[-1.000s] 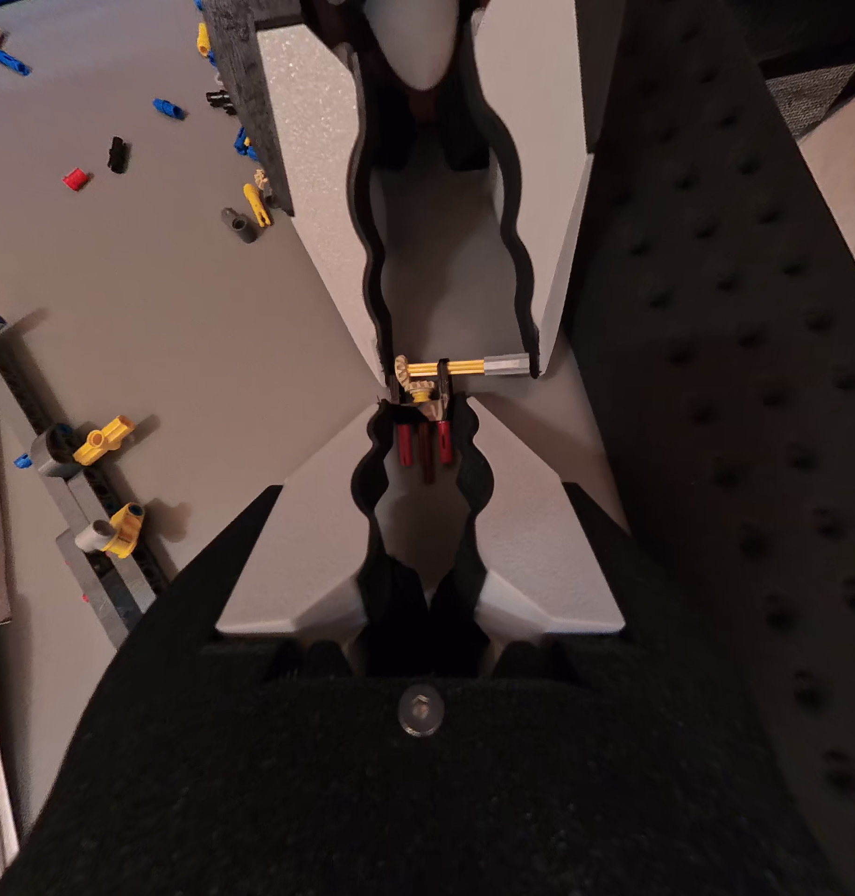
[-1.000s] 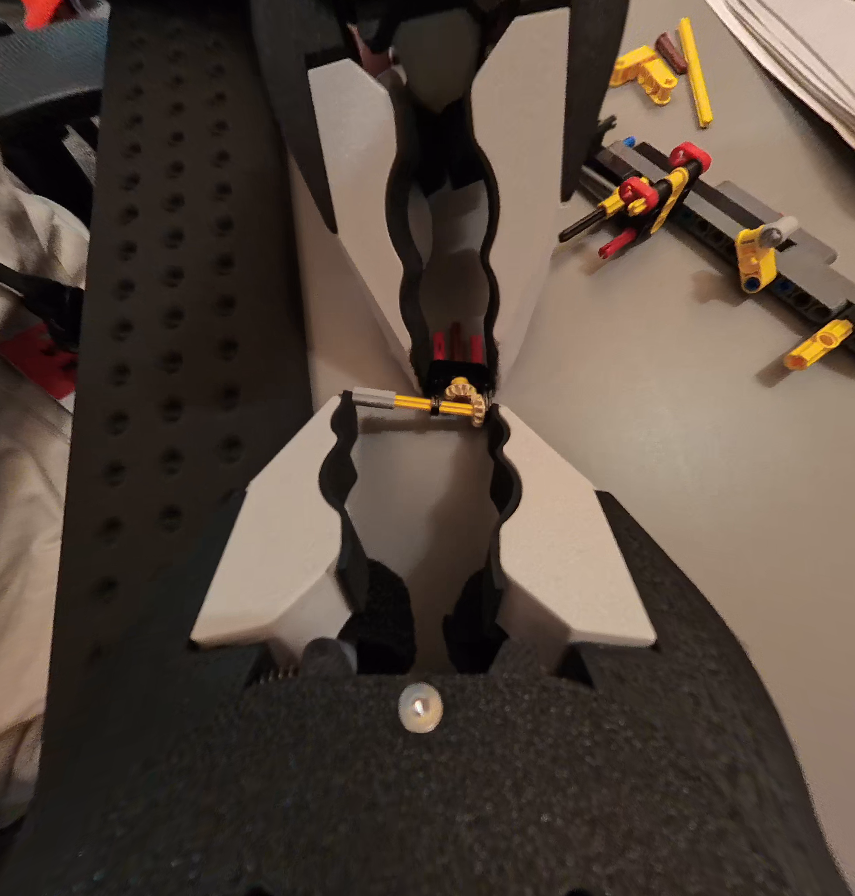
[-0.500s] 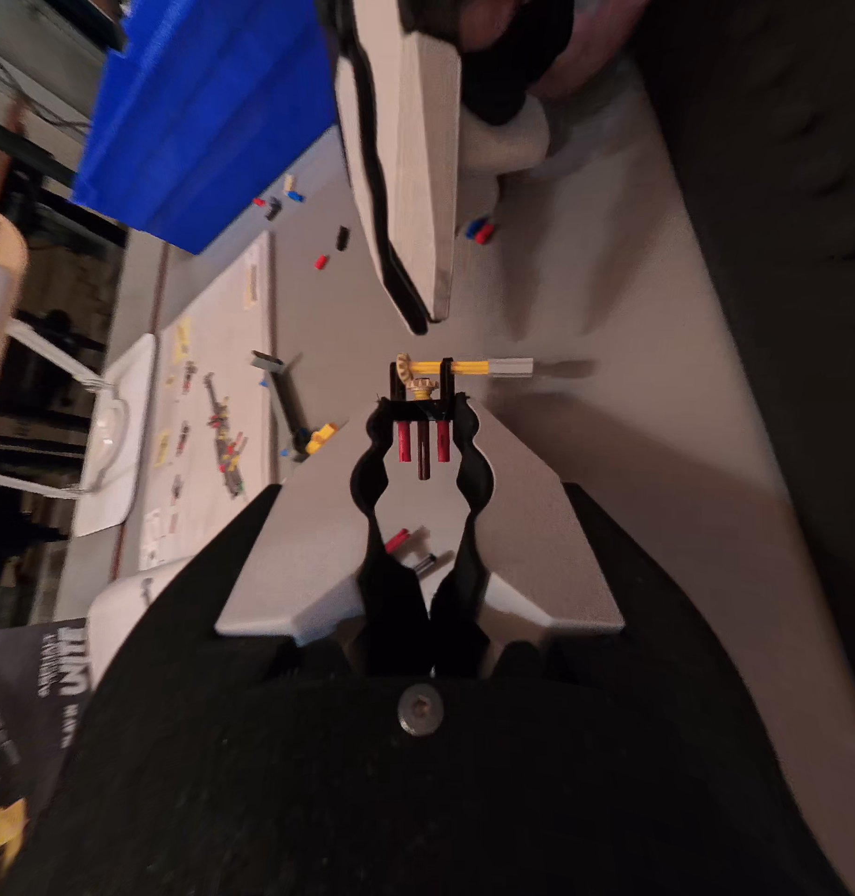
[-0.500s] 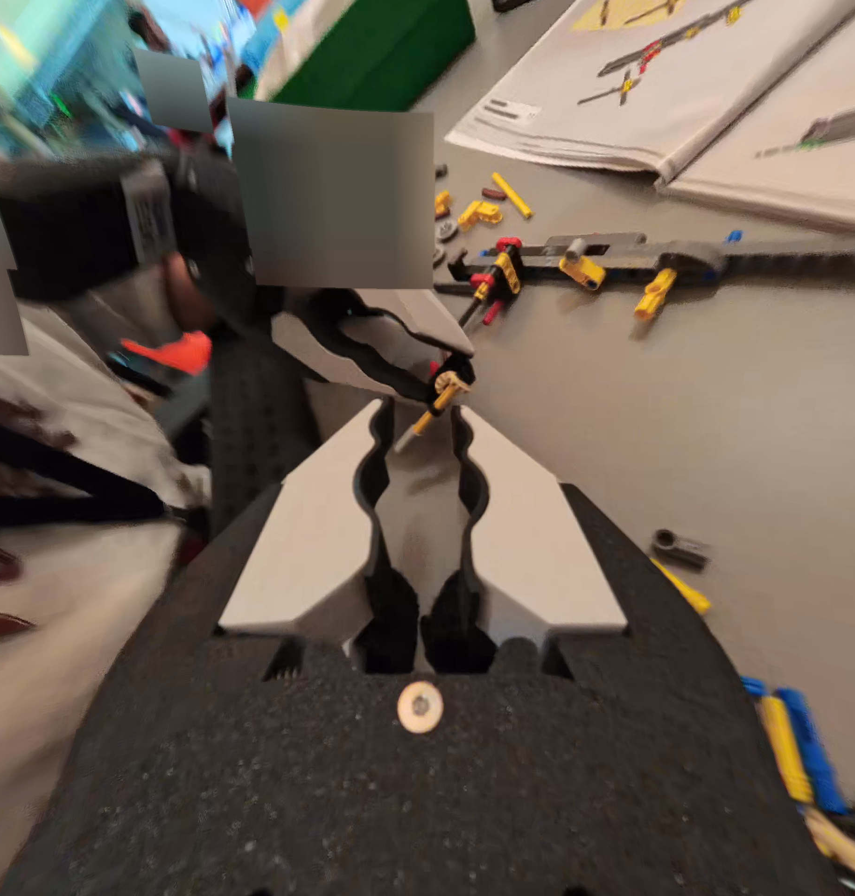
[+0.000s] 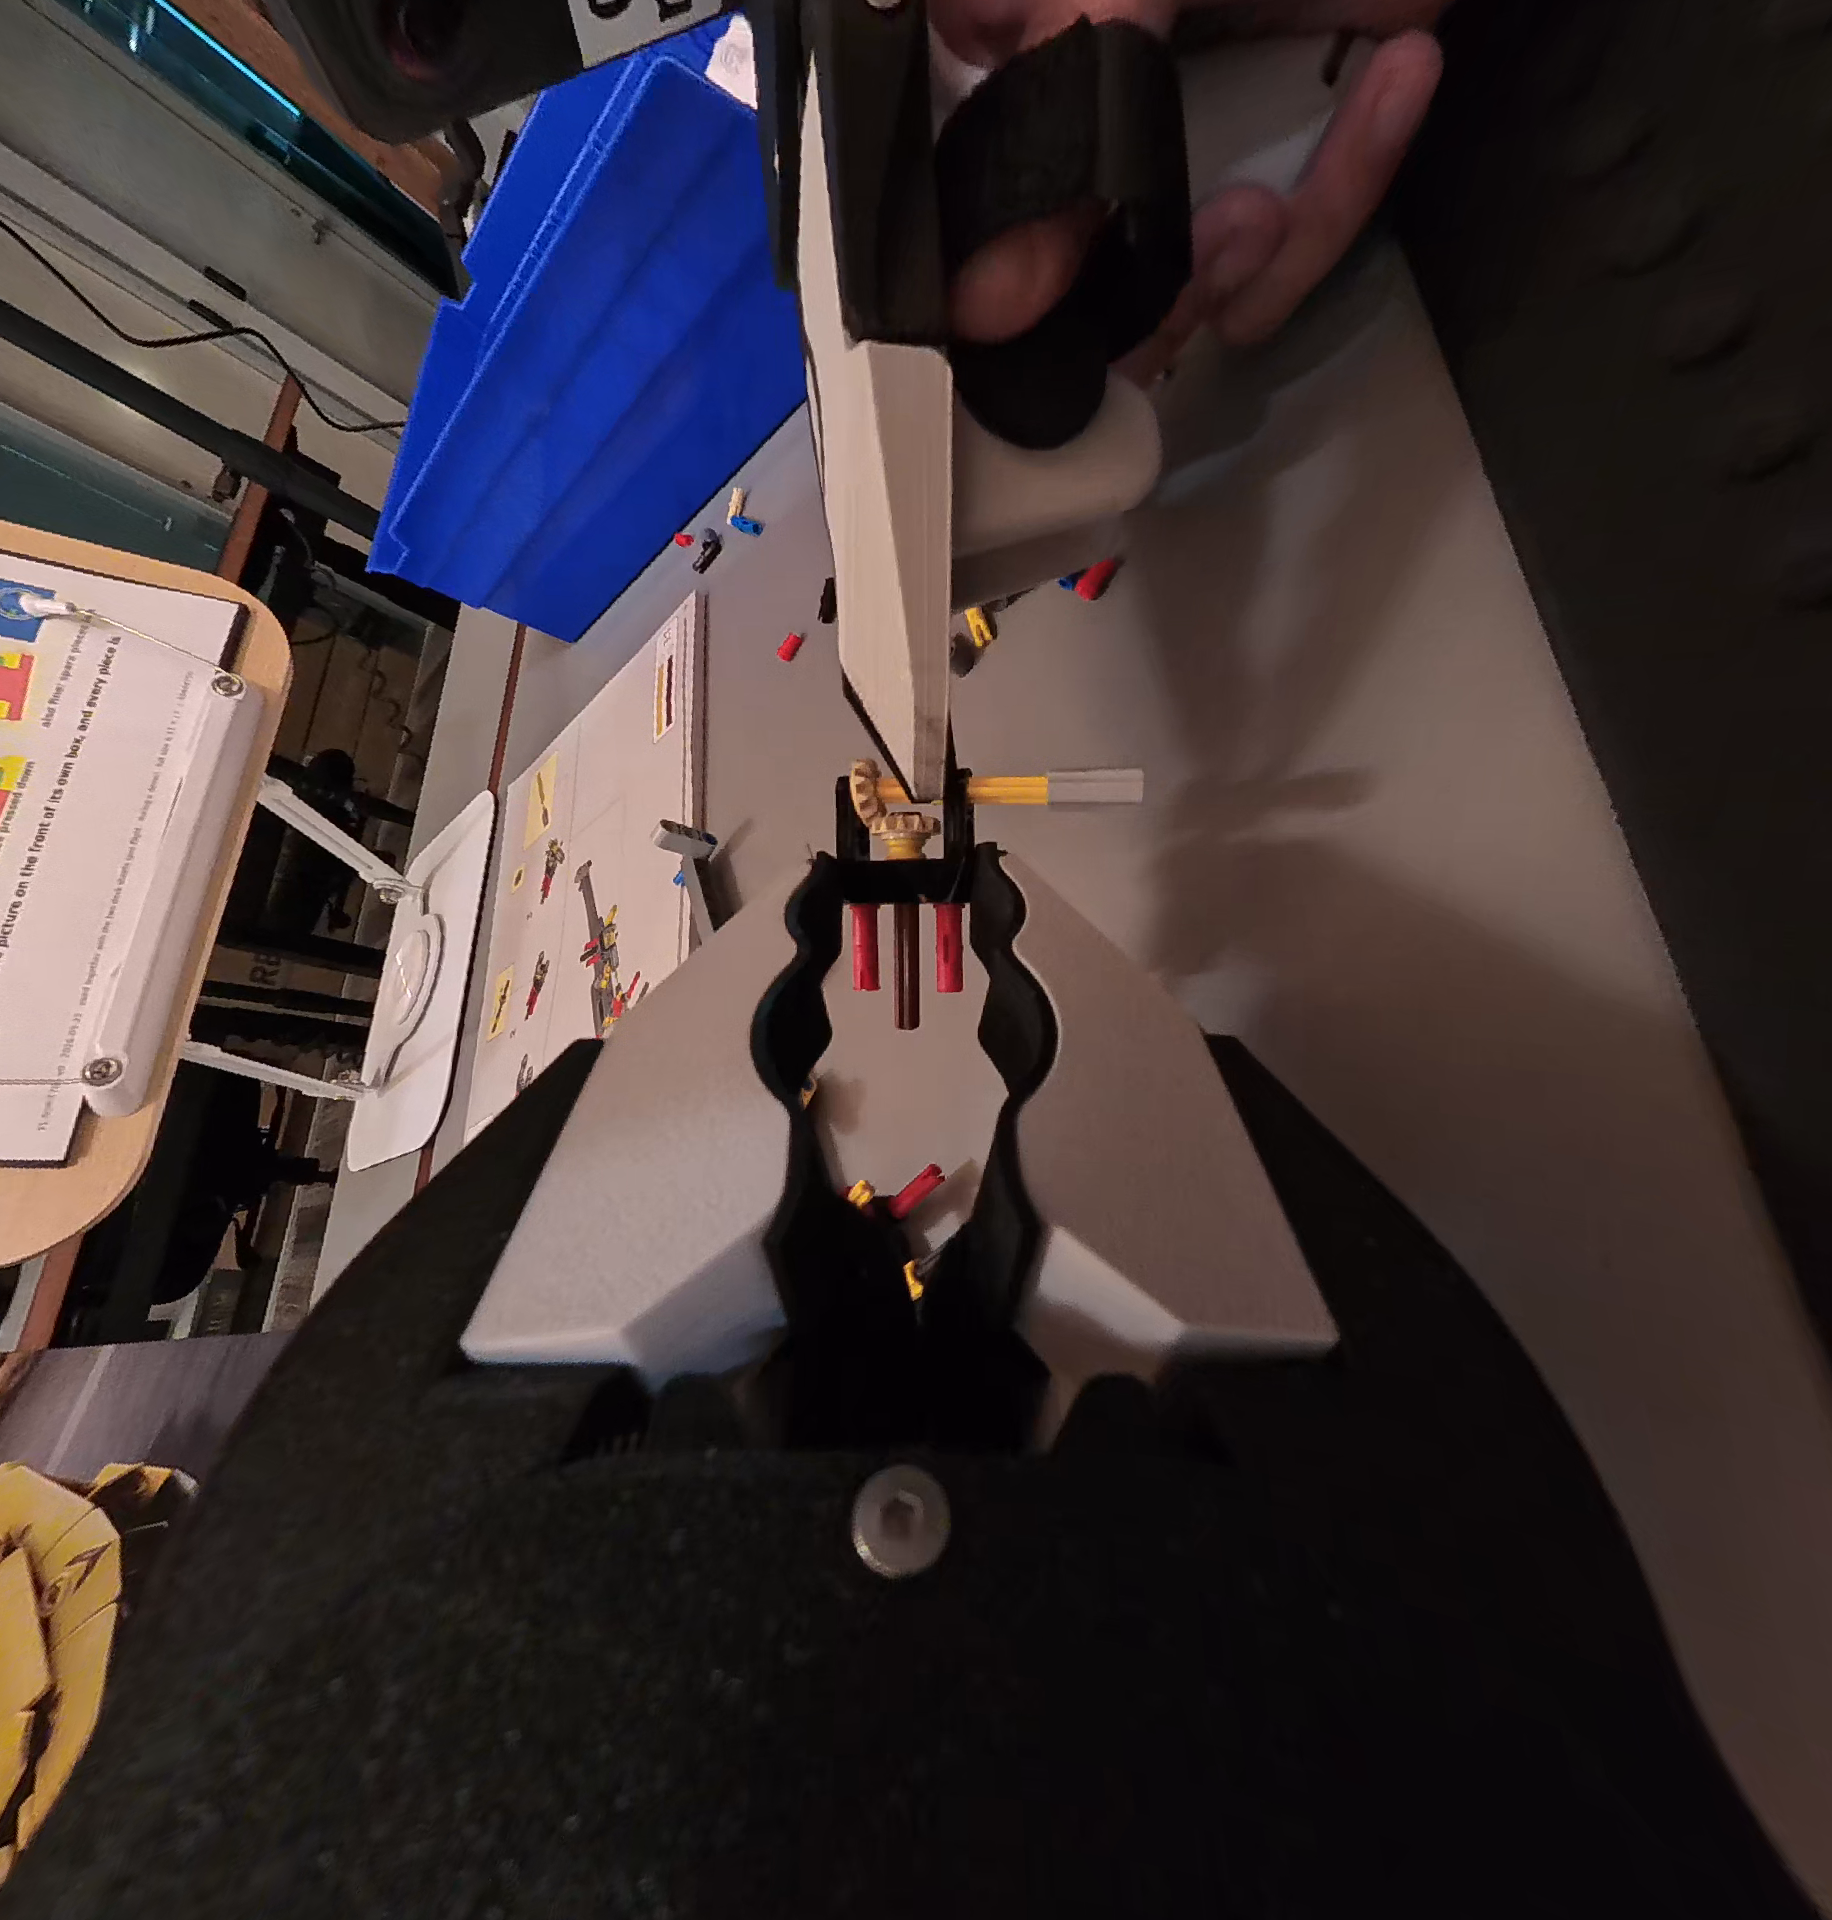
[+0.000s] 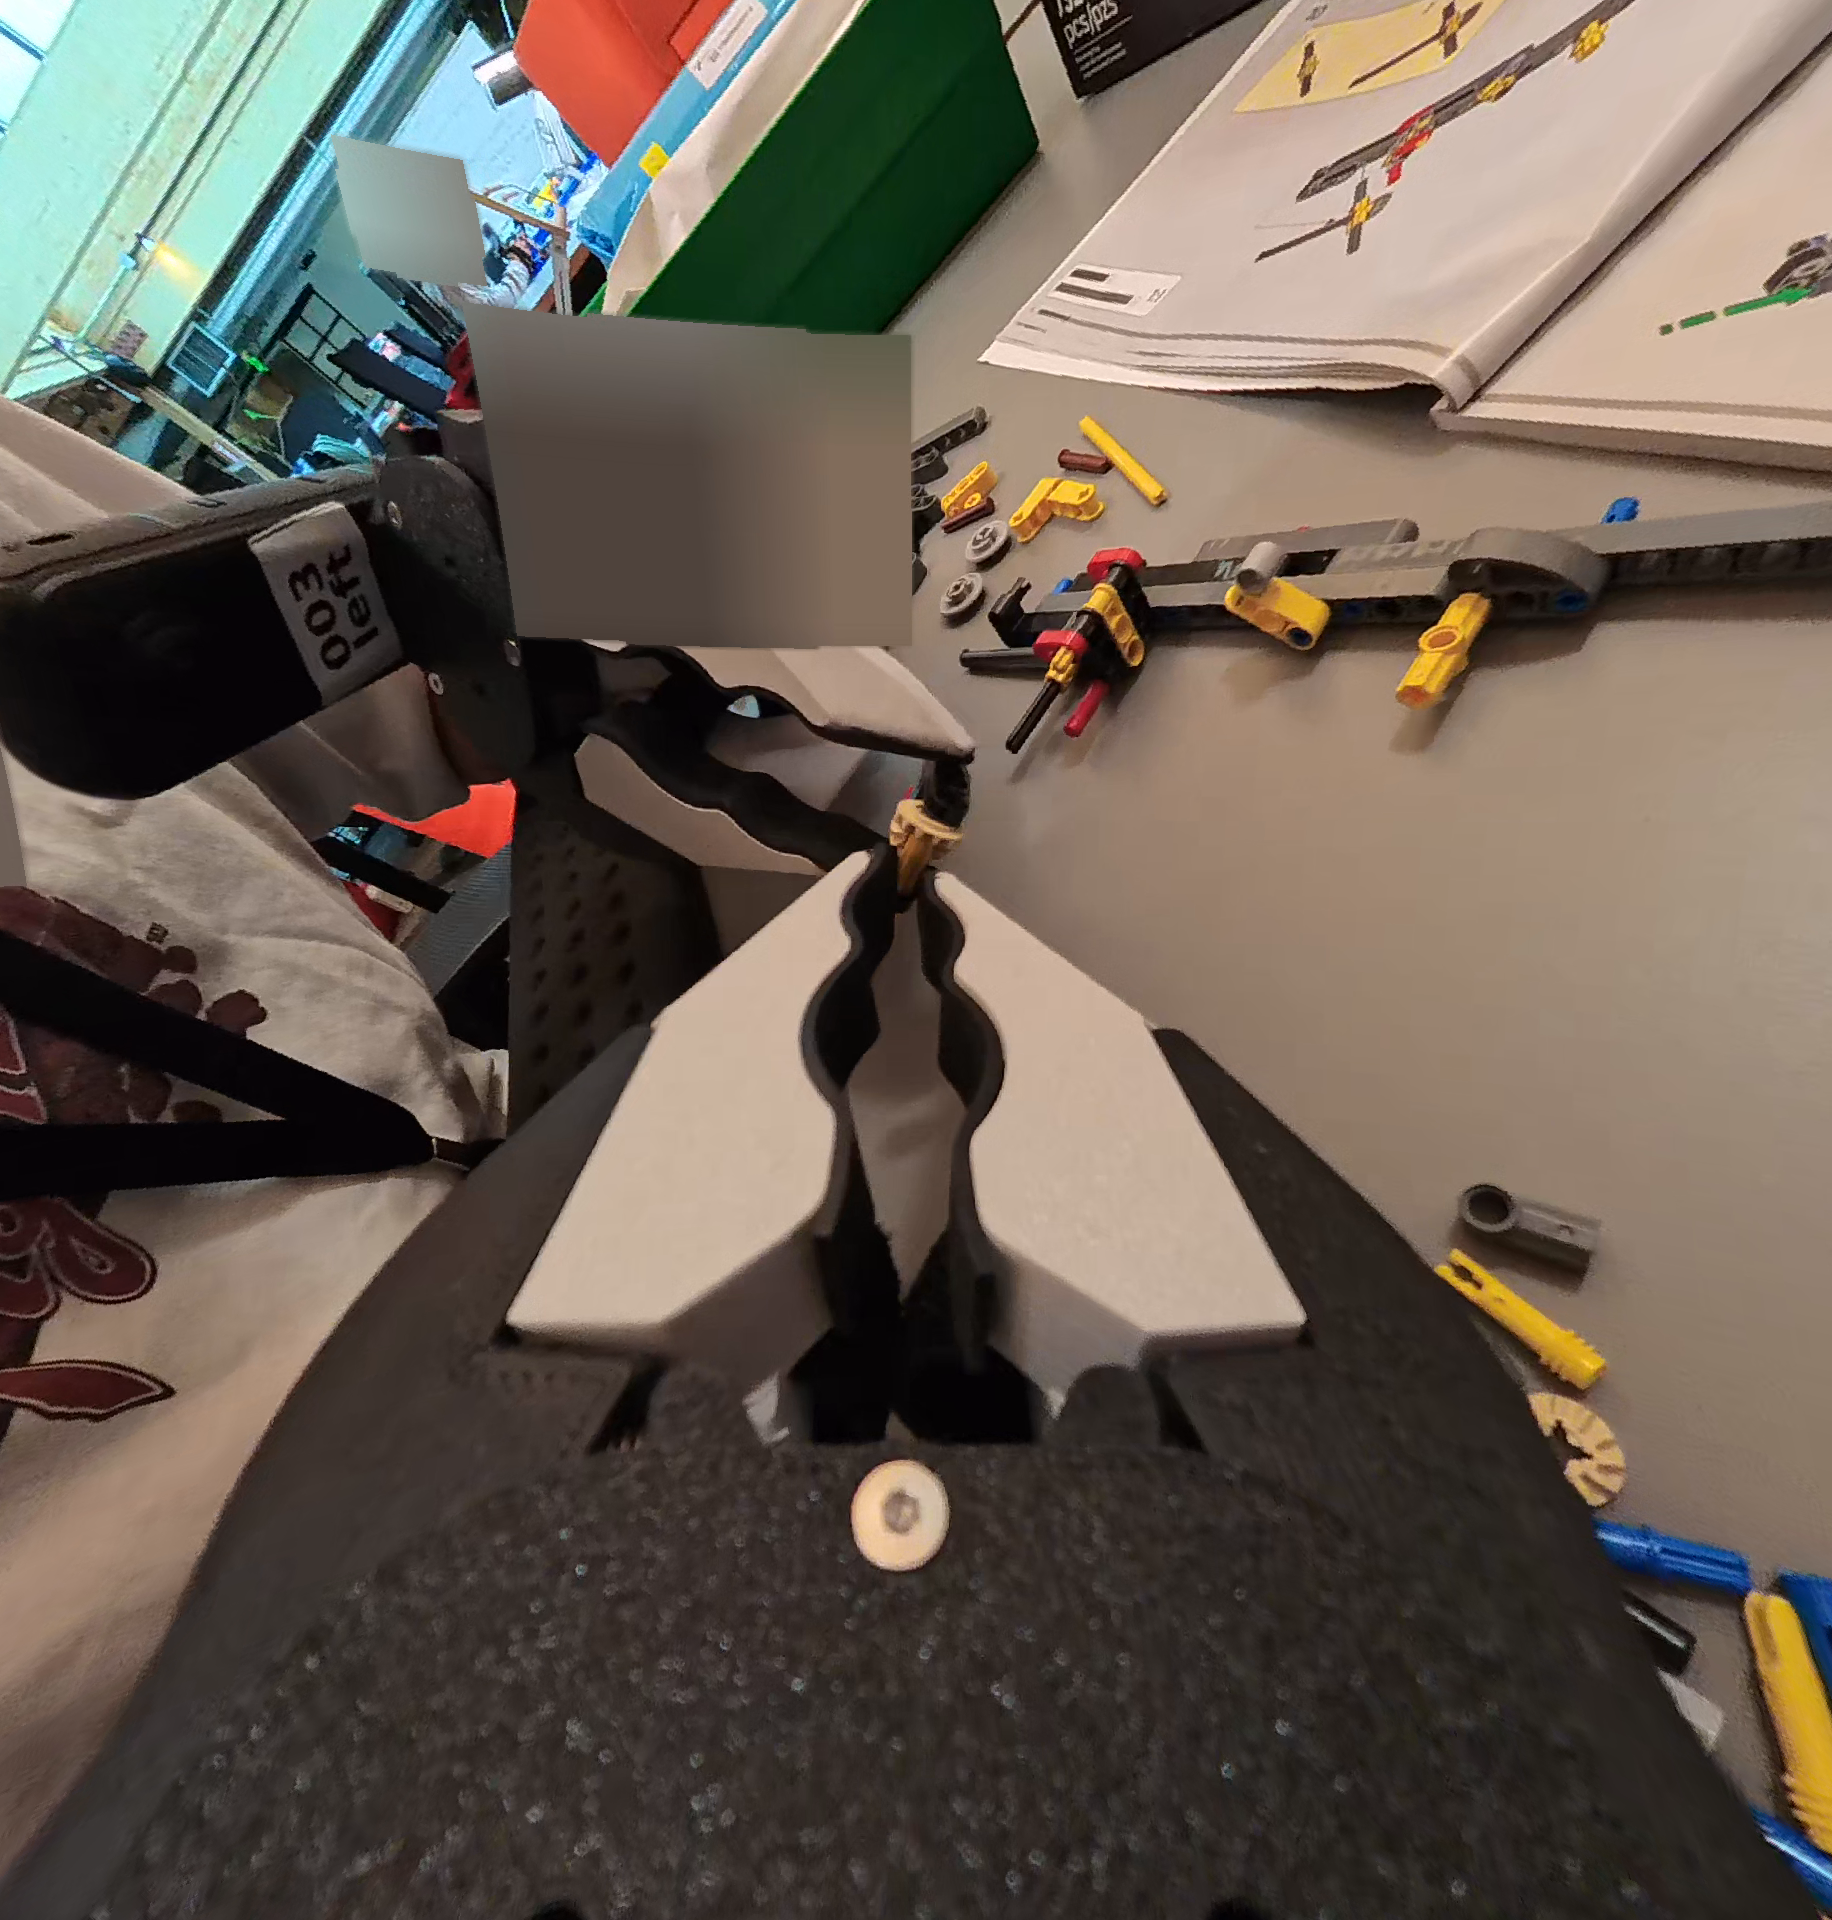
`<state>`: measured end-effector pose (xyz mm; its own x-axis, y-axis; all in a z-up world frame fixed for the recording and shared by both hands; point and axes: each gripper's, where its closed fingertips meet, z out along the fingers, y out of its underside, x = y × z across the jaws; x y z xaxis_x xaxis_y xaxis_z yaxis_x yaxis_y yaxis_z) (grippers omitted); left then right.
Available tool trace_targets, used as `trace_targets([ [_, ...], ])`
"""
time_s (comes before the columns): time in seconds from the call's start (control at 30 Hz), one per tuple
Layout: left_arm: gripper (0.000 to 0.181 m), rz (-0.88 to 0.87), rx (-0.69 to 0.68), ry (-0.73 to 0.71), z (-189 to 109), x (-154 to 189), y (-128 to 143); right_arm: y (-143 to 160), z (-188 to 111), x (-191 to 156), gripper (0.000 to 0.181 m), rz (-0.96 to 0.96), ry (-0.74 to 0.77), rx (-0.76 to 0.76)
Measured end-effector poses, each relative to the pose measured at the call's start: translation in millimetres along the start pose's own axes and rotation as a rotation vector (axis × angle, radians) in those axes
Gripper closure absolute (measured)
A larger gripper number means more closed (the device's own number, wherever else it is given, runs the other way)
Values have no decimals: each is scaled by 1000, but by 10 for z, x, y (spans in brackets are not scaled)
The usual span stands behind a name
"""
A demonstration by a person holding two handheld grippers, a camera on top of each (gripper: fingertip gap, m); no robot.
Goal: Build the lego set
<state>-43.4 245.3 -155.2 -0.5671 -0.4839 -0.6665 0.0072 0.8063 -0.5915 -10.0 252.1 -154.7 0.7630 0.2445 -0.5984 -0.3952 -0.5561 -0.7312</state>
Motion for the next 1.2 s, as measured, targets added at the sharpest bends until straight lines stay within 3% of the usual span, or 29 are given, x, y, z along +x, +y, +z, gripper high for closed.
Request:
trace_targets([
  [0.37,159,-50,-10,6,1,30,-25,2,-14,80,179,49,30,4],
  [0.6,159,-85,6,23,17,22,-17,-23,-17,74,178,153,-65,24],
  [0.73,159,-85,31,-9,-12,-55,-41,-122,-110,47,162,169,-118,98],
  [0.87,159,-43,53,-21,-16,-51,-85,-234,-151,-3,158,238,-202,160],
  [1.2,159,-38,61,-21,39,-86,-97,-180,-94,-24,171,254,-216,121],
])
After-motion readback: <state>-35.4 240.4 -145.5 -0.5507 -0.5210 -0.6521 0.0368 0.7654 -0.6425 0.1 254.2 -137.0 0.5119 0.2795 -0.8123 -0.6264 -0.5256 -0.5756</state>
